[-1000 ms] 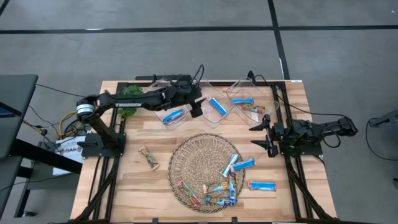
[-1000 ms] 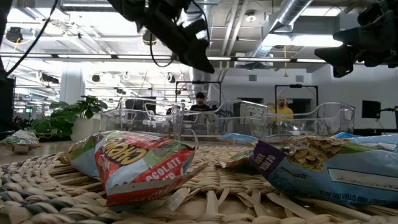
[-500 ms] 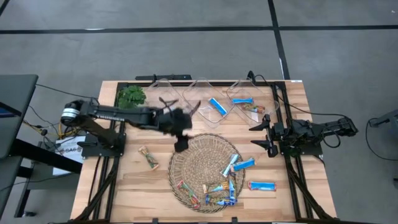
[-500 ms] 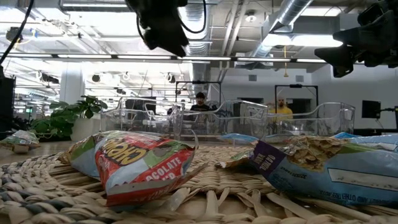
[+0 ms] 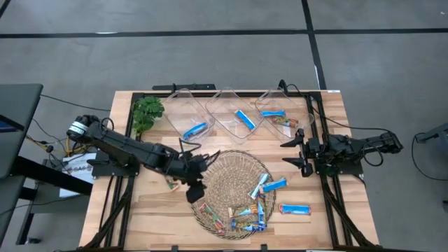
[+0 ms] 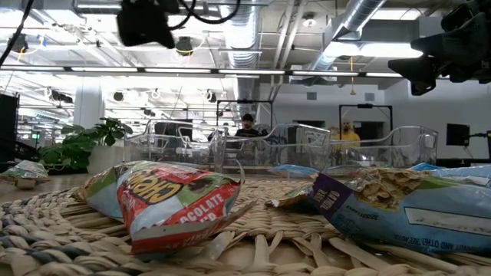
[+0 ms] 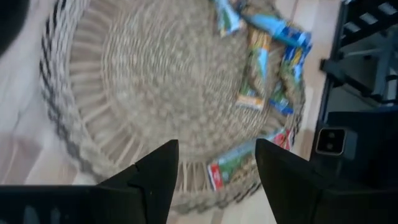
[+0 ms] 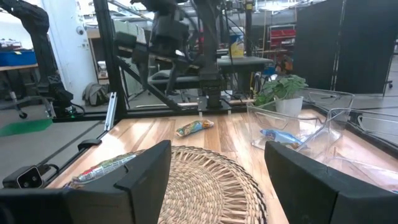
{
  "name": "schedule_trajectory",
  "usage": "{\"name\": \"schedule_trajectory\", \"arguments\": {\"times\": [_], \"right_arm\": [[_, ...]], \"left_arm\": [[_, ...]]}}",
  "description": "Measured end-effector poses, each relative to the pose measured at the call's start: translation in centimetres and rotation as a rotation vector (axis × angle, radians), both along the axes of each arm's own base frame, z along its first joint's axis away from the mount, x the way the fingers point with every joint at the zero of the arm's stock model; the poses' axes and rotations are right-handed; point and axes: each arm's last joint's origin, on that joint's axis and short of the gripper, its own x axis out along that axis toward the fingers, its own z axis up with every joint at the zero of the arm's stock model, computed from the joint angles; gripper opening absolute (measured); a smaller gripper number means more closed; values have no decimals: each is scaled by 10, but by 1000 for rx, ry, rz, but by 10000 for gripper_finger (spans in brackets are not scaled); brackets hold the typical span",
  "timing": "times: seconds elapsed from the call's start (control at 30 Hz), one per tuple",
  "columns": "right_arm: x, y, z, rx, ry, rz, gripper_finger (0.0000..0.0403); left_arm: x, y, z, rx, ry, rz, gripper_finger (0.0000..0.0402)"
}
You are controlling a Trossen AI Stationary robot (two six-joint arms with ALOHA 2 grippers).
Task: Pick and place Granola Bars by type
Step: Put the yellow granola bar into the middle transparent bin
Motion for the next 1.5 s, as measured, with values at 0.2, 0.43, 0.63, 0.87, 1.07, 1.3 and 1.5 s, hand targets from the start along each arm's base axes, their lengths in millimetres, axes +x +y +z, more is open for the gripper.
{"name": "schedule_trajectory", "arguments": {"times": [0.2,0.43,0.63,0.87,1.07,1.3,1.5], "right_arm": [[0,0,0,0,0,0,255],[0,0,0,0,0,0,255],[0,0,0,0,0,0,255],[0,0,0,0,0,0,255],[0,0,0,0,0,0,255],[0,0,0,0,0,0,255],[0,0,0,0,0,0,255]], "left_arm": [[-16,-9,-7,40,132,-6,206],[-40,-6,-16,91,368,179,206],[-57,-7,-39,147,507,116,206],[-69,-10,-63,227,562,-156,206],[-75,-16,-64,386,546,-528,206],[-88,-9,-84,456,619,-698,206],[-93,1,-106,533,625,-793,206]]}}
